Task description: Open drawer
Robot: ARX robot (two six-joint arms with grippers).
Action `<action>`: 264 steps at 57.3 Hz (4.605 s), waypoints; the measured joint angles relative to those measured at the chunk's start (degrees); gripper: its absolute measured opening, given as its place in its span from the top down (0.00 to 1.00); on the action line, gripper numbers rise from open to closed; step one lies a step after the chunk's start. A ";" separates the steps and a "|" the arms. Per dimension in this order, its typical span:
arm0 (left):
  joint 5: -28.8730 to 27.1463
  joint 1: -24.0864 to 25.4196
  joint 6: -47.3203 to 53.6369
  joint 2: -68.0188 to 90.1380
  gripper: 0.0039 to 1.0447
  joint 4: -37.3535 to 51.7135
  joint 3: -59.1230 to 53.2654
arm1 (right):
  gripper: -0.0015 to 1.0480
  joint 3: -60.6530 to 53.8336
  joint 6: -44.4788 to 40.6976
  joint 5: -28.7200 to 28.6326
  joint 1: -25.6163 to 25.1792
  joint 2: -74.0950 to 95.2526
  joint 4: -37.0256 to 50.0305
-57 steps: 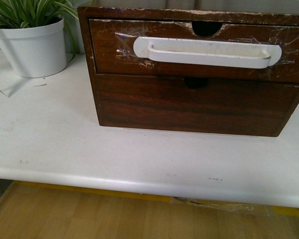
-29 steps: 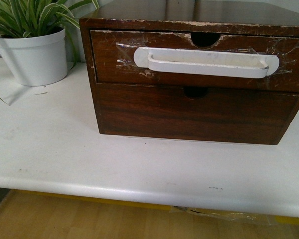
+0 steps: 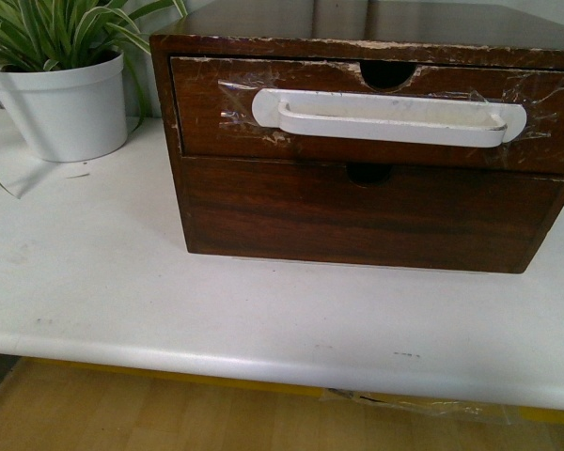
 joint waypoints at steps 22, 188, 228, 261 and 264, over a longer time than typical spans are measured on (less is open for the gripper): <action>-38.07 -11.21 2.08 11.37 0.06 3.98 2.34 | 0.09 3.67 -2.34 -33.57 -7.89 12.22 0.70; 26.99 -27.04 56.30 106.31 0.06 -38.73 88.76 | 0.09 56.04 -62.53 -22.58 12.41 80.72 -20.55; 27.63 -27.45 57.88 106.31 0.06 -40.52 88.65 | 0.09 58.05 -59.49 -20.81 14.36 86.73 -17.49; 26.27 -26.80 60.83 104.91 0.06 -43.52 86.97 | 0.09 59.43 -61.57 -22.67 15.98 88.59 -22.58; 26.29 -26.80 61.44 104.41 0.06 -43.71 86.44 | 0.09 59.41 -62.23 -23.23 15.98 88.26 -23.54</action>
